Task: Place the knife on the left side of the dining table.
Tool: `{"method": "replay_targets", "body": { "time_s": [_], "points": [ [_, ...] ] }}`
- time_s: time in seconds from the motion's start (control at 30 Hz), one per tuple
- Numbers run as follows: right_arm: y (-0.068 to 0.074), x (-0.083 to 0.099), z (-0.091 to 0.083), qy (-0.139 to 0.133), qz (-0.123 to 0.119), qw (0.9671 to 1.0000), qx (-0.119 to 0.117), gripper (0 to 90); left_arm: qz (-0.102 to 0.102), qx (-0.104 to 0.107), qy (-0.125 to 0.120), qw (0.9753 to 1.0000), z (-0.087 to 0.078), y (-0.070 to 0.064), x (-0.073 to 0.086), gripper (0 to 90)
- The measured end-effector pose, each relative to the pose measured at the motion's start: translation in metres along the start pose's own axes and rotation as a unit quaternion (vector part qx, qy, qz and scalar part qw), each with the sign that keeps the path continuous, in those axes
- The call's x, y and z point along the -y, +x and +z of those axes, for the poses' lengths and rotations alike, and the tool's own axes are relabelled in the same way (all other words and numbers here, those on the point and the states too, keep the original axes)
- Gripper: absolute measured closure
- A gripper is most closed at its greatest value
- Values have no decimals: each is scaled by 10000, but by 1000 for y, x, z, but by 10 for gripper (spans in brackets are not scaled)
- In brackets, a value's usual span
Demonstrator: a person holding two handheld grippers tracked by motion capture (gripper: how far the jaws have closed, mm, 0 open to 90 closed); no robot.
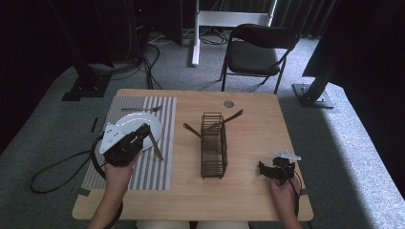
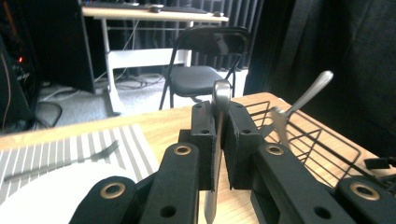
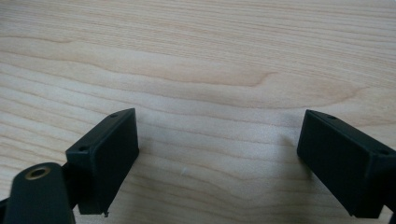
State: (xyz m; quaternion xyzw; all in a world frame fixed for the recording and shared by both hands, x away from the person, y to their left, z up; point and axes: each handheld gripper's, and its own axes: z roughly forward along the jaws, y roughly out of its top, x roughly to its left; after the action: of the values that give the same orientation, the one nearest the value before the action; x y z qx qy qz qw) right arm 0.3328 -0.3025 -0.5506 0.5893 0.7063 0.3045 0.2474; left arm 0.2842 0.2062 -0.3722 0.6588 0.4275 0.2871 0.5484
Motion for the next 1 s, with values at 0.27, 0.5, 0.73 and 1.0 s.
{"method": "replay_targets", "body": {
  "time_s": [0.27,0.5,0.73,1.0],
  "points": [
    [0,0,0,3,5,10000,-1,117,-414,-116,99,9990,16,10,25,838],
    [0,0,0,1,6,10000,-2,117,-482,-153,115,9987,20,12,33,837],
    [0,0,0,1,8,10000,-2,117,-530,-183,51,9984,15,16,35,824],
    [0,0,0,1,6,10000,-1,117,-495,-350,-61,9981,10,27,34,757]
  ]
}}
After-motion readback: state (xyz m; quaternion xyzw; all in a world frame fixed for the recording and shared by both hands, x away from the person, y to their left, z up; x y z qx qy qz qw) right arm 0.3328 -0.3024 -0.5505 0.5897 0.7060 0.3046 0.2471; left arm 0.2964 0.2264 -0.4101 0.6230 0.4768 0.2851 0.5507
